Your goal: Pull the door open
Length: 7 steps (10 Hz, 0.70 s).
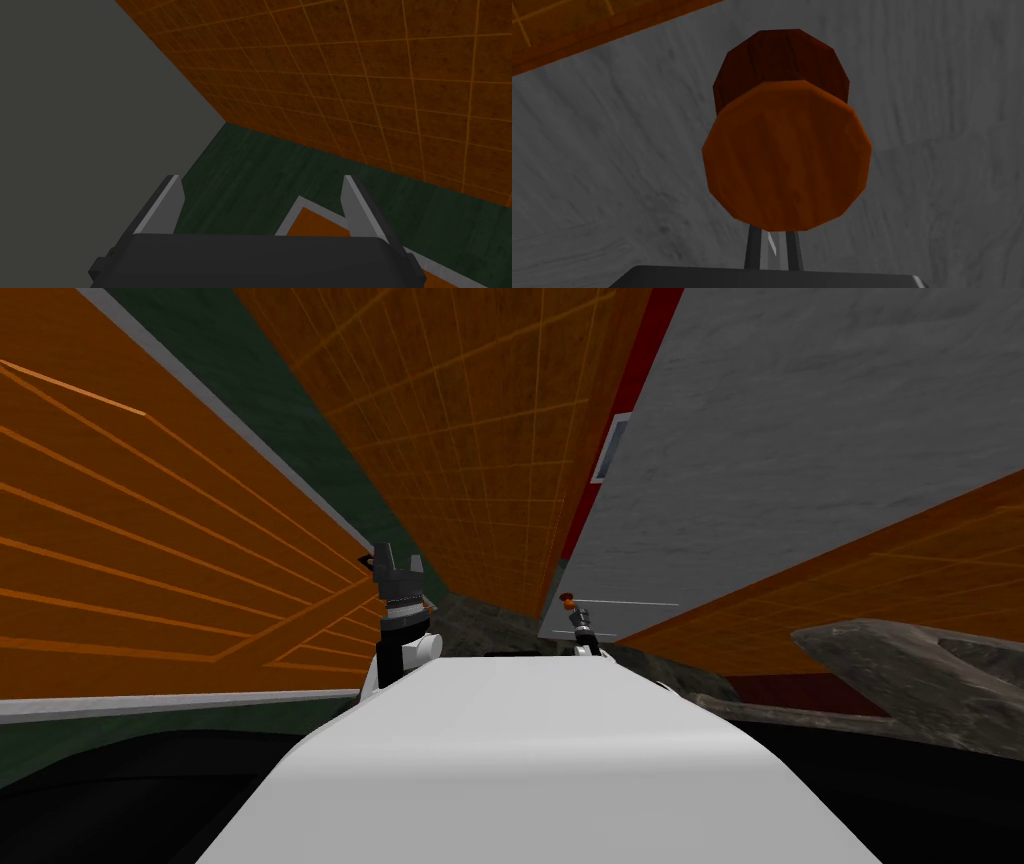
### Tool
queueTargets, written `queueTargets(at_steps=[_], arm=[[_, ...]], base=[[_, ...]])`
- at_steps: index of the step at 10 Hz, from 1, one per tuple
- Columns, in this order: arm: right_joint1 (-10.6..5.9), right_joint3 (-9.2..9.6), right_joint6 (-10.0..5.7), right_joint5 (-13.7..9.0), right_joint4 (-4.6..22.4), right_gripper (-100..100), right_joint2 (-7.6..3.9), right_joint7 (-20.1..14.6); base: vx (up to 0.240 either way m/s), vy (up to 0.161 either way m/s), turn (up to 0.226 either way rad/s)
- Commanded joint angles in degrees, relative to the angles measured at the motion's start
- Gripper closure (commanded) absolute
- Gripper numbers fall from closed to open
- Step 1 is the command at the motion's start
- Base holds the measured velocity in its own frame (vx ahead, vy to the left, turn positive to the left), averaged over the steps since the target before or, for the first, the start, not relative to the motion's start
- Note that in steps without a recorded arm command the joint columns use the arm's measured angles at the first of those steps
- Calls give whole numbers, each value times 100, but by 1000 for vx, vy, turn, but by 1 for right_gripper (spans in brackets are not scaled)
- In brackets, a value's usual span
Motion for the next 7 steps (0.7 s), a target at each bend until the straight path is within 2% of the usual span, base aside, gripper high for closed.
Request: queueTargets(at_steps=[1,7], arm=[[3,57,11,-78,-32,-100,6,-227],[15,269,53,-367,-153,-100,26,-1097]], base=[[-34,-40,-22],[-49,10,18]])
